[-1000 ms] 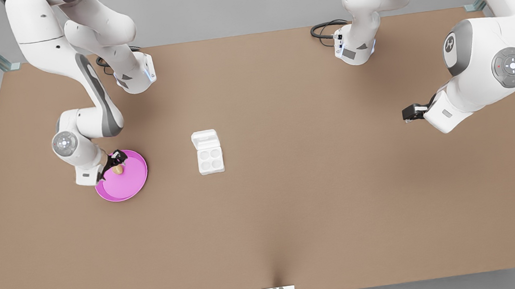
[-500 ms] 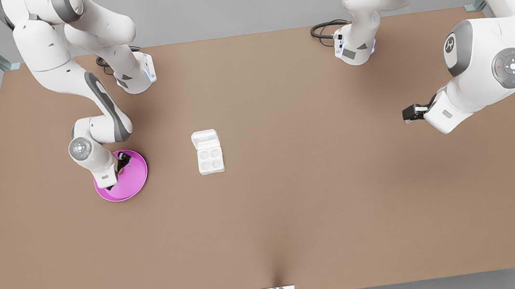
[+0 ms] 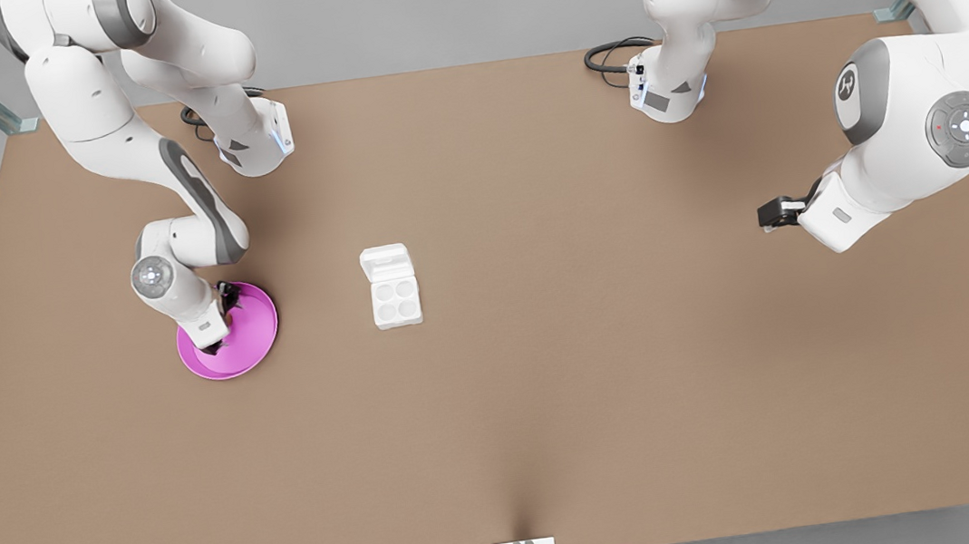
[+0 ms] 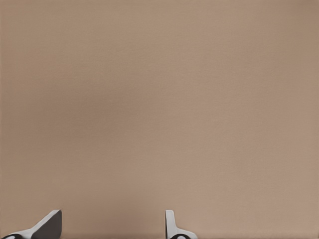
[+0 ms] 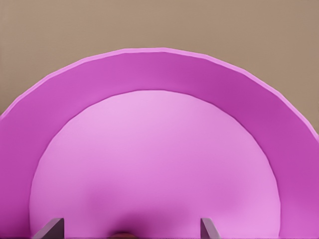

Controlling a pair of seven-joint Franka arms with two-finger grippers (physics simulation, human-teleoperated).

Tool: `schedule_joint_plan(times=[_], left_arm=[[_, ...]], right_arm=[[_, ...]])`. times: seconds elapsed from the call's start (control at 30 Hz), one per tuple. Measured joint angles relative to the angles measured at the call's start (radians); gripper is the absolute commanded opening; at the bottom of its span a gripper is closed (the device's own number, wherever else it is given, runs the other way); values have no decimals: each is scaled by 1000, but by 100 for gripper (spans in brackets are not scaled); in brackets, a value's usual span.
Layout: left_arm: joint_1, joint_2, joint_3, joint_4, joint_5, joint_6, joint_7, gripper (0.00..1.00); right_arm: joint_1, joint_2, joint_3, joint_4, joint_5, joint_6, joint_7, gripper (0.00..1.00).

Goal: Pack egg into the box and close the box lid

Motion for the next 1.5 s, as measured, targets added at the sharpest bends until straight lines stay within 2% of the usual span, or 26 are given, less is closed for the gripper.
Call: schedule_joint_plan(times=[0.67,0.73,0.9,1.0,1.23,1.4,1.5], left_arm=[[0,2,2,0,0,-1,0,100],[0,2,2,0,0,-1,0,100],[0,2,2,0,0,-1,0,100],[0,2,2,0,0,-1,0,100],[0,3,2,0,0,0,0,100],[0,4,2,0,0,0,0,100],[0,4,3,0,0,1,0,100]], right_arm=[[-9,-4,-37,-18,-1,-1,-143,100],[-9,-4,-37,-18,-1,-1,-152,86],[-21,-5,-39,-17,0,-3,-171,86],[-23,-7,-40,-17,0,-4,-180,75],[-23,-6,-40,-17,0,-7,-196,75],[-23,-6,-40,-17,-1,-8,-205,66],[-23,-7,-40,-17,-1,-8,-209,66]])
